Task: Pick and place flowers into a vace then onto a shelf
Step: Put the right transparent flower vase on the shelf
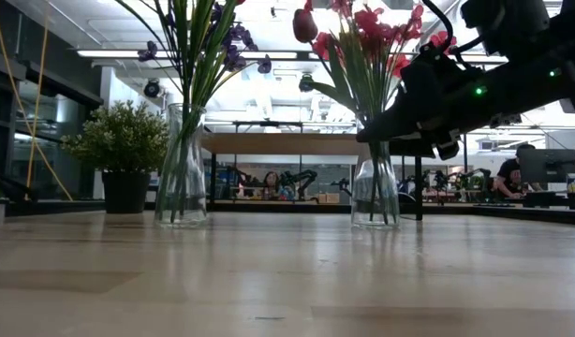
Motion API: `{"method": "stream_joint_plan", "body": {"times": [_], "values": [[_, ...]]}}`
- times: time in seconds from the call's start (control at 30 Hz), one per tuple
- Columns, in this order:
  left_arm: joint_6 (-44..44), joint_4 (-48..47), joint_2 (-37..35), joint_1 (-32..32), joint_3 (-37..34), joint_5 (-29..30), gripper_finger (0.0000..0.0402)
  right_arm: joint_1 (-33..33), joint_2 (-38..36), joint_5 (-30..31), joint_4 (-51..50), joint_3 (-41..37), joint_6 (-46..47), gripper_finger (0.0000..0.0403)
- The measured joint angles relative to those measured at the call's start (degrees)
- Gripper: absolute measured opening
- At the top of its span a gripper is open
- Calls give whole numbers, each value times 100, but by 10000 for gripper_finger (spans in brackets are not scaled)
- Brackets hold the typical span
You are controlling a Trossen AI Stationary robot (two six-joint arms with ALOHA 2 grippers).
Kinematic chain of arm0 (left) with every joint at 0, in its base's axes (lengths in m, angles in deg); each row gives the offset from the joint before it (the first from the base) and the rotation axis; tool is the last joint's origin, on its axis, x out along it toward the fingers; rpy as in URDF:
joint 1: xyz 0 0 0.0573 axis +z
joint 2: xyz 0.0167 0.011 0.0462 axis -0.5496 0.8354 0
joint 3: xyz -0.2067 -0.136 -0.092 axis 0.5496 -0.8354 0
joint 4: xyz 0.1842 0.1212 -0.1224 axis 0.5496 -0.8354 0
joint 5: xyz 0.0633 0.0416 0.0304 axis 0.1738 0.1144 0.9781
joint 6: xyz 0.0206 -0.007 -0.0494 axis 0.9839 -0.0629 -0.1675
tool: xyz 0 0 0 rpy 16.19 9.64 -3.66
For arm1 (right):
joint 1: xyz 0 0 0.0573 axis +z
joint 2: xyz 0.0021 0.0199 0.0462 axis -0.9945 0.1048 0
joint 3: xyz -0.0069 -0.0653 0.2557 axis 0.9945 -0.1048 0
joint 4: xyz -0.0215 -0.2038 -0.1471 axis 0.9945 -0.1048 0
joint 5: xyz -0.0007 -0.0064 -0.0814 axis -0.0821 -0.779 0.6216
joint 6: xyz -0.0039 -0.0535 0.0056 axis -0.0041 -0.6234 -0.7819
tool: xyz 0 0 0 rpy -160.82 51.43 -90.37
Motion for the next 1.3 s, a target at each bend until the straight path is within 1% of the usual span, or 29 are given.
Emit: {"method": "stream_joint_plan", "body": {"times": [0.37,0.47,0.57,0.7,1.0,1.3], "values": [[7,-9,0,1,0,0,232,-62,0,-3,5,0,29,314],[7,-13,0,1,0,0,232,-60,0,-2,5,0,35,307],[9,-15,0,0,0,0,232,-60,0,0,5,0,45,290],[13,-15,0,2,0,-2,232,-61,0,1,5,0,46,257],[15,-15,-2,2,0,-2,232,-47,0,4,72,-2,46,162],[15,-15,-2,0,0,-76,232,-41,0,-13,394,-4,48,162]]}}
